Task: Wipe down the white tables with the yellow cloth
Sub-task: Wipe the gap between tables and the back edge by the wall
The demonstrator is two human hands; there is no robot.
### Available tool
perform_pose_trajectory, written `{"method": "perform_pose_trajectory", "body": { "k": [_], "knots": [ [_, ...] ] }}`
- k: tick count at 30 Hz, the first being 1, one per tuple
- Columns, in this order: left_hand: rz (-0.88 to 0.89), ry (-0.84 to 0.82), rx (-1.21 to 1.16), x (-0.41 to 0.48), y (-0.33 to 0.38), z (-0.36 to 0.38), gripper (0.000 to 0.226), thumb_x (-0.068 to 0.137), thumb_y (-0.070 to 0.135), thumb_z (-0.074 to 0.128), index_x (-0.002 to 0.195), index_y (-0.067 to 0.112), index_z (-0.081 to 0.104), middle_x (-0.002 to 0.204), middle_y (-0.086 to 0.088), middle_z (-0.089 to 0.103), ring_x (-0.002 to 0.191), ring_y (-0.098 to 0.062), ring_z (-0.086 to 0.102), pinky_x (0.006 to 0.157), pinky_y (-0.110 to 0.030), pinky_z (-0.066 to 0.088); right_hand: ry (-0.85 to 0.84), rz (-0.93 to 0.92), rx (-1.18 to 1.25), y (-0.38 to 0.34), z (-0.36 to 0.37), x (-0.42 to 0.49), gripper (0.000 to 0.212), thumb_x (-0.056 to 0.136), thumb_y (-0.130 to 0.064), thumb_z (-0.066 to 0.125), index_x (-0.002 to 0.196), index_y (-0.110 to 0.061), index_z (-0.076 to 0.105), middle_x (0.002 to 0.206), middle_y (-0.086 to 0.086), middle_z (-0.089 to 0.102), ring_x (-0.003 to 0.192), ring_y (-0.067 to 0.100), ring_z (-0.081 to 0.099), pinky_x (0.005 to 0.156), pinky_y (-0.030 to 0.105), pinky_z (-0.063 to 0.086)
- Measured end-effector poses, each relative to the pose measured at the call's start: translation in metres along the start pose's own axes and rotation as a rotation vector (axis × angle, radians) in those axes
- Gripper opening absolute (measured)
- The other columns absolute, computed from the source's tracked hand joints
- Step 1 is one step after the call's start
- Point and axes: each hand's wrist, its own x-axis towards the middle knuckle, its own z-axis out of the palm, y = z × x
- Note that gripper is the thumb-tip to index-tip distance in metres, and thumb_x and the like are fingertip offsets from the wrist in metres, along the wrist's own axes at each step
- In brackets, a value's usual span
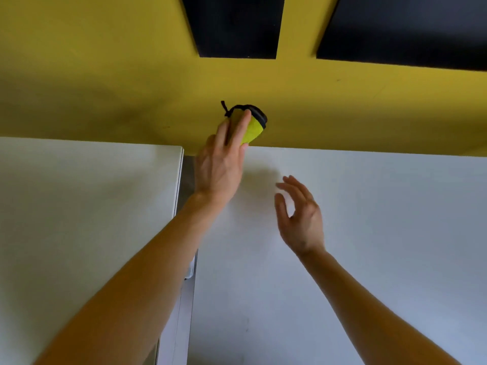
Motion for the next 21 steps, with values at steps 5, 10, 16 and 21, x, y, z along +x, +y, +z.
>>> {"method": "perform_pose_trajectory", "body": {
  "k": [5,10,16,21],
  "knots": [
    [0.031,-0.193,-0.224,-0.065,0.018,0.006,0.061,0.116,0.047,0.038,0.172,0.027,0.024,0.170,-0.009,0.041,0.151,-0.031,0.048,0.117,-0.050,0.049,0.284,0.038,-0.184,-0.017,-0.022,0.026,0.038,0.109,-0.035,0.059,0.133,-0.007,0.067,0.129,0.012,0.067,0.123,0.033,0.056,0.105,0.041,0.047],
    [-0.041,-0.097,-0.068,-0.116,-0.026,0.037,0.049,0.116,0.025,0.042,0.160,0.005,0.047,0.168,-0.016,0.044,0.161,-0.032,0.035,0.125,-0.056,0.037,-0.072,0.158,-0.413,-0.039,0.054,0.030,0.098,0.104,-0.074,0.030,0.163,0.003,0.036,0.171,0.032,0.025,0.163,0.047,0.017,0.135,0.057,0.010],
    [-0.071,-0.055,-0.037,-0.128,-0.024,0.042,0.056,0.105,0.023,0.053,0.157,0.003,0.050,0.173,-0.016,0.036,0.163,-0.032,0.030,0.128,-0.055,0.033,-0.122,-0.130,-0.484,0.002,0.033,0.045,0.099,0.101,-0.074,0.047,0.167,-0.002,0.033,0.177,0.028,0.017,0.167,0.041,0.008,0.136,0.057,0.007],
    [-0.099,-0.030,-0.003,-0.127,-0.022,0.043,0.055,0.100,0.026,0.058,0.149,0.002,0.056,0.164,-0.022,0.044,0.154,-0.041,0.040,0.125,-0.056,0.035,-0.133,-0.147,-0.594,0.024,0.019,0.123,0.081,0.090,-0.073,0.050,0.137,-0.009,0.062,0.129,0.018,0.065,0.126,0.042,0.056,0.117,0.054,0.037]
  ]
}}
